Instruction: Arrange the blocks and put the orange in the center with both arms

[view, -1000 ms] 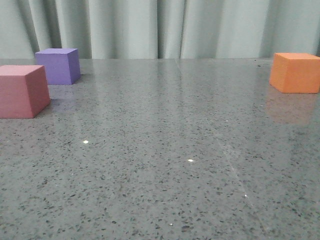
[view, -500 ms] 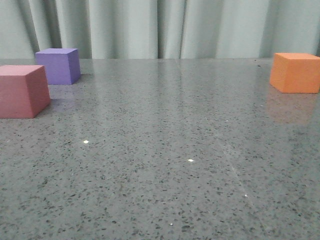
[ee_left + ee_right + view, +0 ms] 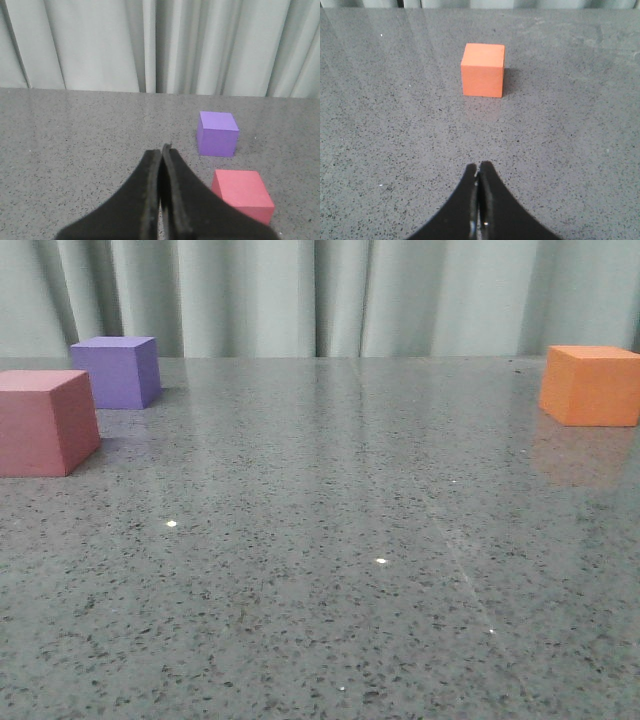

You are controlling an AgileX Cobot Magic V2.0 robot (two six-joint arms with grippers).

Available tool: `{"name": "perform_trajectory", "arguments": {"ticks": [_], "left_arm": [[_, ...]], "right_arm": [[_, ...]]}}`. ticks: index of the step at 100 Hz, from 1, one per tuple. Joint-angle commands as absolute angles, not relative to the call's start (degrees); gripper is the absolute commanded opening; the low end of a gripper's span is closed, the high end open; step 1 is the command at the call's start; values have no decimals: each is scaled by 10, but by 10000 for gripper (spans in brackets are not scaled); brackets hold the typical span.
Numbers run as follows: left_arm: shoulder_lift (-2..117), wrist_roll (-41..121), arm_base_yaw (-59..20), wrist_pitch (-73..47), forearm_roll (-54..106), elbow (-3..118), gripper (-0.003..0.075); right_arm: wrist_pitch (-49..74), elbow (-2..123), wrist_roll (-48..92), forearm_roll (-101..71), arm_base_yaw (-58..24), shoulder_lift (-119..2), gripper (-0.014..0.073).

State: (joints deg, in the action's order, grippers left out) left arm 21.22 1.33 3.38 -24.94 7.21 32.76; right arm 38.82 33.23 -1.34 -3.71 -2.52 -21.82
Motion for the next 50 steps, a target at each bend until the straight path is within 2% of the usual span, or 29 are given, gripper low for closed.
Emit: {"name": "perform_trajectory", "arguments": {"ticks": [1, 10, 20, 27, 32, 39, 44, 50], "left_arm": [[244, 9, 33, -201, 79, 351, -18], [259, 20, 33, -194, 79, 351, -6], [264, 20, 33, -189, 79, 351, 82], [264, 20, 33, -188, 79, 351, 184], [264, 20, 33, -188, 79, 351, 274], [264, 20, 33, -188, 79, 351, 425], [264, 20, 33, -188, 79, 351, 544], [264, 20, 33, -188, 79, 351, 641]], "right_arm": [[355, 362, -10, -41, -23, -257, -115], [361, 373, -10, -41, -23, -285, -48], [363, 379, -10, -41, -23, -305, 120], [362, 379, -10, -41, -23, -311, 286], [362, 379, -10, -41, -23, -315, 421], [363, 379, -10, -41, -23, -316, 559], [363, 379, -10, -41, -23, -316, 614], [365, 380, -10, -41, -23, -316, 589]]}}
